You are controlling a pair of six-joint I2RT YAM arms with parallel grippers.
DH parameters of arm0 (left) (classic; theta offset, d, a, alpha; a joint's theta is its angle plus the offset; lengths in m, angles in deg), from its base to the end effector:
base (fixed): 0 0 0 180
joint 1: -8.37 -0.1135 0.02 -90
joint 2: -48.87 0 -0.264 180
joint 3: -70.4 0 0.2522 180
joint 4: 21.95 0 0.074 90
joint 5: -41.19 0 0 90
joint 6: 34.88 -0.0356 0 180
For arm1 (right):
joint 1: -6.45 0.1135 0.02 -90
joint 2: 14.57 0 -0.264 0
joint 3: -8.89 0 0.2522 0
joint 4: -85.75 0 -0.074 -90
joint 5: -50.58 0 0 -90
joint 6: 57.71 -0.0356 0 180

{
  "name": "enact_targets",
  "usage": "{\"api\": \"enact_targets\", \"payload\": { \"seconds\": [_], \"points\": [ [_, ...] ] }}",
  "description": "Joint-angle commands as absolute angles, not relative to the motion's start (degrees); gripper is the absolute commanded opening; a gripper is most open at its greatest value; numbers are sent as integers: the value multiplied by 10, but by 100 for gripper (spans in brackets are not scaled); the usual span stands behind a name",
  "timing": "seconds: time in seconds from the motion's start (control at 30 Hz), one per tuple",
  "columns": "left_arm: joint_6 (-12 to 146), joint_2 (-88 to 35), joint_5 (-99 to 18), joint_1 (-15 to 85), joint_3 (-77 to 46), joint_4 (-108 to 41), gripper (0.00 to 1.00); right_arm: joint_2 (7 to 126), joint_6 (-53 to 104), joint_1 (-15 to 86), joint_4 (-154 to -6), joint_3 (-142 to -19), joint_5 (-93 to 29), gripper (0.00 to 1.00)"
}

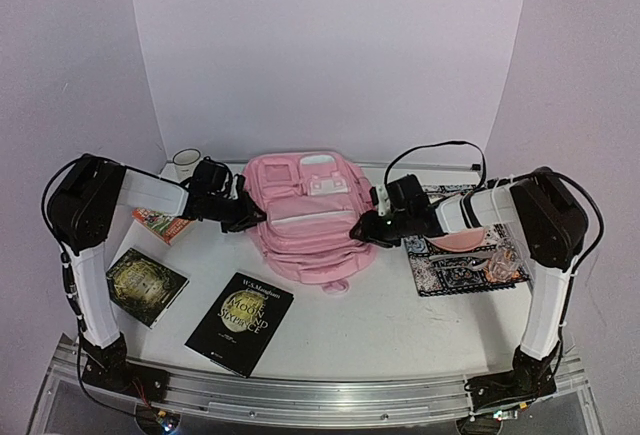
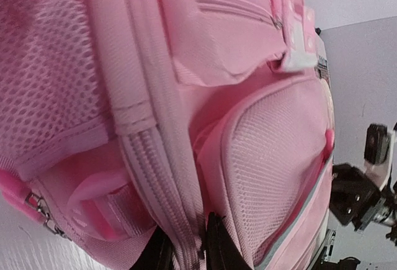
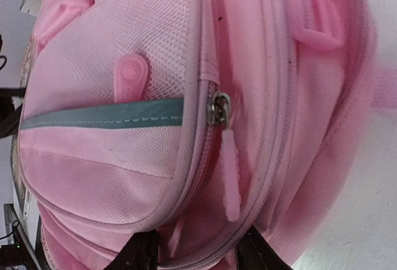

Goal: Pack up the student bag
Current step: Adjust the student bag at the center of the board.

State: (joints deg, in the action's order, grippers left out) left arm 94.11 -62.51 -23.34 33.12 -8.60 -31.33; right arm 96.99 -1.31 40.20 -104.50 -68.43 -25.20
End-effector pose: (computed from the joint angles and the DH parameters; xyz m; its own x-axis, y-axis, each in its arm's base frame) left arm 0.3645 -0.1849 0.1536 -0.8912 -0.2146 -0.3996 0.1397 0.7083 -0.6919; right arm 0.3482 0.2432 0.1730 -0.6829 0.1889 -0.7057 -0.4169 0.6925 0.5888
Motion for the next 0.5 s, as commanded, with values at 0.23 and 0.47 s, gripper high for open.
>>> {"api": "enact_targets", "payload": {
  "seconds": [0.23, 0.47],
  "points": [
    [960, -518, -231, 424, 0, -272, 34, 992, 138, 380, -988, -833, -322, 45],
    [916, -446, -354, 401, 36, -349, 58, 938, 175, 384, -951, -811, -339, 55]
  ]
}}
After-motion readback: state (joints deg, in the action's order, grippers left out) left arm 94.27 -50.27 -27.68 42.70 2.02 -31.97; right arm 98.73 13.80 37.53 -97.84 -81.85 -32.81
